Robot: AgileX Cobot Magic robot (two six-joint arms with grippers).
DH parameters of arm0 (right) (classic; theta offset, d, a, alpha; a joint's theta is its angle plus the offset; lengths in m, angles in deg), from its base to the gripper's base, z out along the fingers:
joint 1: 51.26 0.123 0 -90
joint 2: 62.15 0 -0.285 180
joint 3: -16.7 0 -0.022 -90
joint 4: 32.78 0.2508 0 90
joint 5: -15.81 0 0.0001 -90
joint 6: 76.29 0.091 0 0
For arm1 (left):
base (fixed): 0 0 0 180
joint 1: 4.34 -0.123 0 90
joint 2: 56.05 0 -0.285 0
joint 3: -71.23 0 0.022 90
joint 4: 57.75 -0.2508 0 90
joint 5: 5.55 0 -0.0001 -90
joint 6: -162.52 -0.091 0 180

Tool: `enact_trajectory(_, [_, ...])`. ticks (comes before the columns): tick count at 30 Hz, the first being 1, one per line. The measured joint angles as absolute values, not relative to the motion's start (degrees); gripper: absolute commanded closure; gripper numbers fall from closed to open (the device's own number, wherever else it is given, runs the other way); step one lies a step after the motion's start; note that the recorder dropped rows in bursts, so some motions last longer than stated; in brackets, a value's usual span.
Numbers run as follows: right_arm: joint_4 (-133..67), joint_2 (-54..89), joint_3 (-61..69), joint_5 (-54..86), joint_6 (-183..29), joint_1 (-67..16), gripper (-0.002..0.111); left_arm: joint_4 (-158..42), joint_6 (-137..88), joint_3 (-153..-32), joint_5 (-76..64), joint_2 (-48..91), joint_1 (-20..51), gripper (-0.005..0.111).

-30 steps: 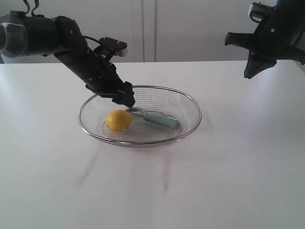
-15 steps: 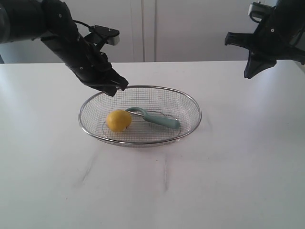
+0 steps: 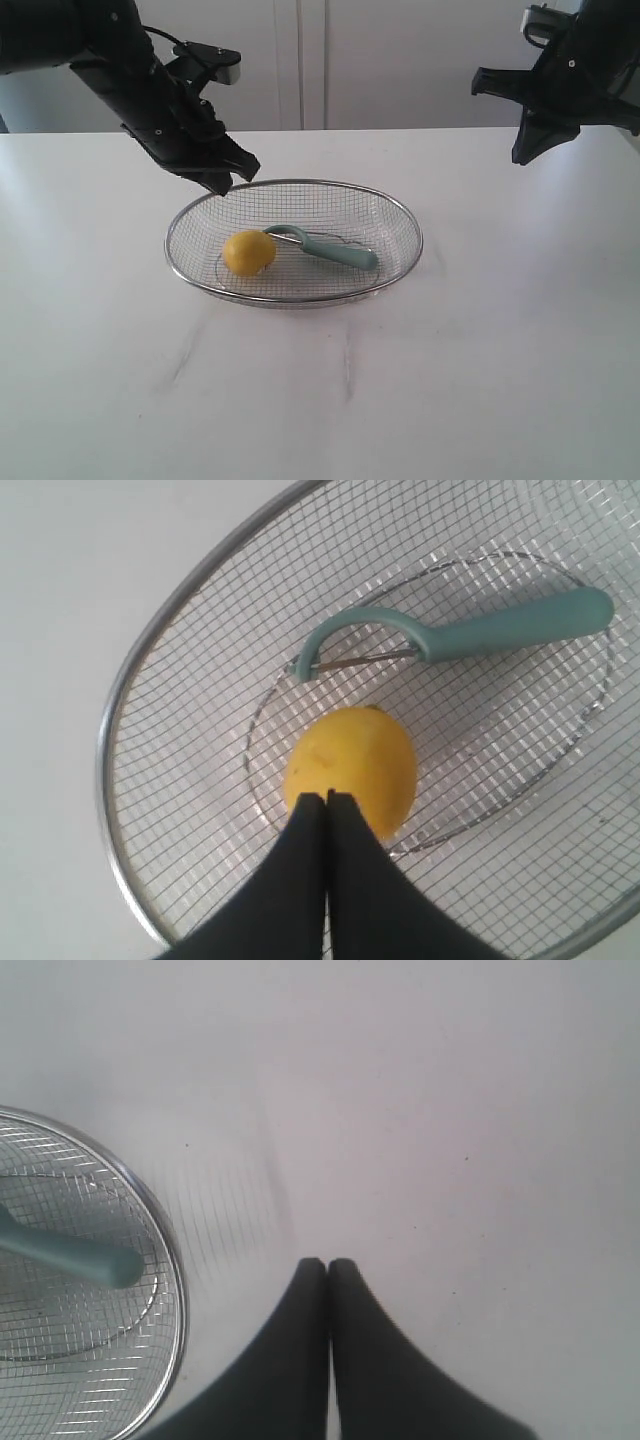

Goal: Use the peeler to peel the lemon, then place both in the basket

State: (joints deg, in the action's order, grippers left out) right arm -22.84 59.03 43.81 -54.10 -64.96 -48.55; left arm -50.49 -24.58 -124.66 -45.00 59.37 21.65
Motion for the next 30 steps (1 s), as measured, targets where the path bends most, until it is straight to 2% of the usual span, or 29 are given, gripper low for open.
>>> enact_trajectory(8, [-22.8,59.0,43.8,-54.1,-65.0,-48.5,0.108,-54.5,-19.0,-124.7,-50.1,56.8,19.0,0.107])
enact_trajectory(22, [-22.8,59.0,43.8,-54.1,-65.0,-48.5,0.108,-54.4,-13.2,-124.7,-58.9,53.0,6.2,0.107])
enact_trajectory(30, [-22.8,59.0,43.8,-54.1,-65.0,-48.5,0.108,-54.9,-13.0,-124.7,-62.7,52.9,5.1,0.107])
